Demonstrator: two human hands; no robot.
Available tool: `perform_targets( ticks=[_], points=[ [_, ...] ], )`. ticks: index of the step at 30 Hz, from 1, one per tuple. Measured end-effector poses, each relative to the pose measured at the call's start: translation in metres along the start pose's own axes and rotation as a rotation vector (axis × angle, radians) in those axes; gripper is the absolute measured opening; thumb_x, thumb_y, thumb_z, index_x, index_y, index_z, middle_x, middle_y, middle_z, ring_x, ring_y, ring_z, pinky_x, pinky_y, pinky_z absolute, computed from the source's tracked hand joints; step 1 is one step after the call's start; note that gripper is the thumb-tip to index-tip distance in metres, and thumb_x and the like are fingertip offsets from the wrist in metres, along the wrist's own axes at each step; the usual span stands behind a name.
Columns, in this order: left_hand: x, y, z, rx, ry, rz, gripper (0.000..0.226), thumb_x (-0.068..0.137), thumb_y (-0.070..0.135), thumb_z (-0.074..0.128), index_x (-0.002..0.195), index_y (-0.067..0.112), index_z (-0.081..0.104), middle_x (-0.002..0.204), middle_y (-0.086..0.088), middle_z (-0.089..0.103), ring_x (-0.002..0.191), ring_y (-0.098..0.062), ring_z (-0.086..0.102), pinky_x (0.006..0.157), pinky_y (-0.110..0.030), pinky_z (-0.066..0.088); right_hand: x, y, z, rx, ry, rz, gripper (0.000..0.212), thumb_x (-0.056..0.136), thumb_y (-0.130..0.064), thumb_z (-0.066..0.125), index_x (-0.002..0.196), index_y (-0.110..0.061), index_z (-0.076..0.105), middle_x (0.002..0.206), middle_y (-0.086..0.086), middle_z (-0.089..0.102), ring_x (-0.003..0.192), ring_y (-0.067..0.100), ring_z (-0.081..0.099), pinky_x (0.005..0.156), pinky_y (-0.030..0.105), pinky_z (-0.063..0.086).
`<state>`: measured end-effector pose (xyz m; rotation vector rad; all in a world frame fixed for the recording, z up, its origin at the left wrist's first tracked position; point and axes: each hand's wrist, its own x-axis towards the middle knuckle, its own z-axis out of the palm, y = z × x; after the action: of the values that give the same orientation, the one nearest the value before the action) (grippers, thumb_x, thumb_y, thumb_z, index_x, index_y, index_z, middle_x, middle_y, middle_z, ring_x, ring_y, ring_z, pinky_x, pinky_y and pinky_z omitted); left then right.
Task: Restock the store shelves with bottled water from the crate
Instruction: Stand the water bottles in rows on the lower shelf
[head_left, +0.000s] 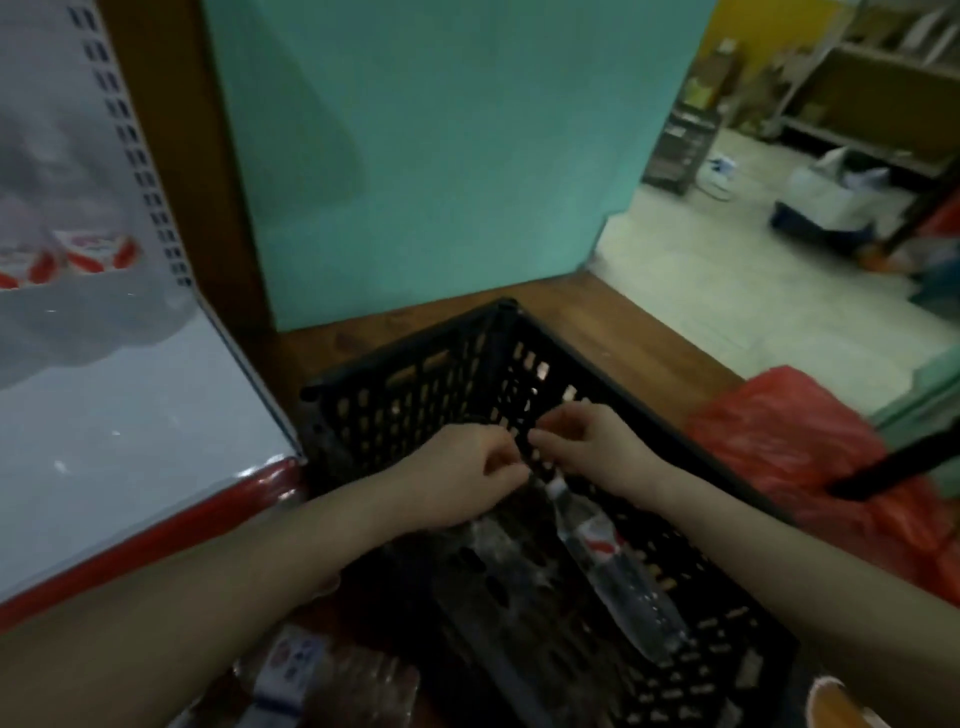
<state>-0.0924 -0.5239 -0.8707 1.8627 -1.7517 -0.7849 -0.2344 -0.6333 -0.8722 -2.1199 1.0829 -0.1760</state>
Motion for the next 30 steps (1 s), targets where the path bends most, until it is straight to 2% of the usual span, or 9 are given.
perform_targets(
  ticks=[3,5,7,10,15,21,25,28,30],
  points=[
    [0.018,0.011,0.029,0.091,-0.284,-0.070,0.031,0.093,0.034,0.052,0.115,0.014,0.060,0.106,-0.001,0.062,0.097,-0.015,0.059,0.083,-0.025,0.048,0.001,0.052,0.005,-0.361,-0.214,0.238,0.027,0.093,-0.033,0.054,0.070,-0.021,0.046,0.068,-0.005,0.049,0.057,0.005,0.046,0.047,0.015,0.031],
    [0.025,0.010,0.044,0.140,-0.413,-0.113,0.035,0.093,0.034,0.050,0.117,0.009,0.058,0.114,-0.006,0.062,0.104,-0.020,0.059,0.090,-0.030,0.049,0.003,0.078,0.017,-0.523,-0.322,0.363,0.025,0.095,-0.033,0.045,0.091,-0.012,0.057,0.088,0.004,0.058,0.075,0.017,0.056,0.059,0.021,0.039],
    [0.026,0.005,0.054,0.152,-0.449,-0.161,0.037,0.094,0.036,0.049,0.118,0.010,0.057,0.116,-0.007,0.061,0.105,-0.021,0.058,0.093,-0.035,0.048,0.006,0.101,0.031,-0.609,-0.385,0.433,0.035,0.094,-0.029,0.048,0.121,-0.007,0.053,0.117,0.011,0.058,0.102,0.028,0.056,0.078,0.032,0.043],
    [0.024,-0.005,0.063,0.128,-0.412,-0.226,0.035,0.092,0.037,0.050,0.114,0.010,0.058,0.111,-0.007,0.062,0.102,-0.021,0.059,0.092,-0.036,0.049,0.011,0.123,0.047,-0.570,-0.357,0.474,0.048,0.089,-0.028,0.058,0.132,-0.010,0.048,0.134,0.013,0.052,0.122,0.030,0.050,0.097,0.036,0.040],
    [0.022,-0.016,0.065,0.113,-0.382,-0.274,0.026,0.091,0.039,0.051,0.099,0.015,0.060,0.108,-0.006,0.063,0.100,-0.021,0.060,0.090,-0.035,0.048,0.020,0.131,0.067,-0.552,-0.185,0.575,0.043,0.100,-0.029,0.034,0.137,-0.008,0.037,0.135,0.015,0.048,0.120,0.031,0.050,0.085,0.036,0.042],
    [0.024,-0.016,0.061,0.066,-0.261,-0.290,0.037,0.092,0.036,0.052,0.118,0.010,0.056,0.117,-0.007,0.058,0.105,-0.021,0.057,0.086,-0.029,0.047,0.019,0.146,0.085,-0.523,-0.053,0.625,0.047,0.099,-0.019,0.043,0.140,-0.005,0.025,0.138,0.020,0.038,0.120,0.034,0.048,0.097,0.041,0.045],
    [0.026,-0.017,0.057,0.017,-0.125,-0.286,0.036,0.094,0.031,0.051,0.121,0.008,0.054,0.113,-0.007,0.059,0.097,-0.018,0.057,0.080,-0.026,0.047,0.019,0.132,0.081,-0.449,-0.133,0.561,0.063,0.091,-0.021,0.057,0.142,-0.008,0.021,0.140,0.019,0.035,0.123,0.035,0.045,0.096,0.041,0.043],
    [0.024,-0.018,0.046,-0.039,-0.016,-0.272,0.032,0.093,0.029,0.053,0.117,0.007,0.054,0.085,0.005,0.055,0.071,-0.005,0.050,0.057,-0.016,0.040,0.022,0.116,0.077,-0.360,-0.115,0.409,0.060,0.088,-0.028,0.061,0.133,-0.007,0.029,0.128,0.016,0.047,0.112,0.030,0.053,0.087,0.038,0.049],
    [0.021,-0.020,0.036,-0.065,0.037,-0.265,0.034,0.092,0.029,0.055,0.116,0.006,0.053,0.076,0.009,0.046,0.066,-0.003,0.045,0.050,-0.014,0.034,0.023,0.095,0.070,-0.231,-0.047,0.297,0.048,0.085,-0.028,0.065,0.121,-0.009,0.039,0.107,0.006,0.055,0.090,0.017,0.057,0.067,0.022,0.048]
  ],
)
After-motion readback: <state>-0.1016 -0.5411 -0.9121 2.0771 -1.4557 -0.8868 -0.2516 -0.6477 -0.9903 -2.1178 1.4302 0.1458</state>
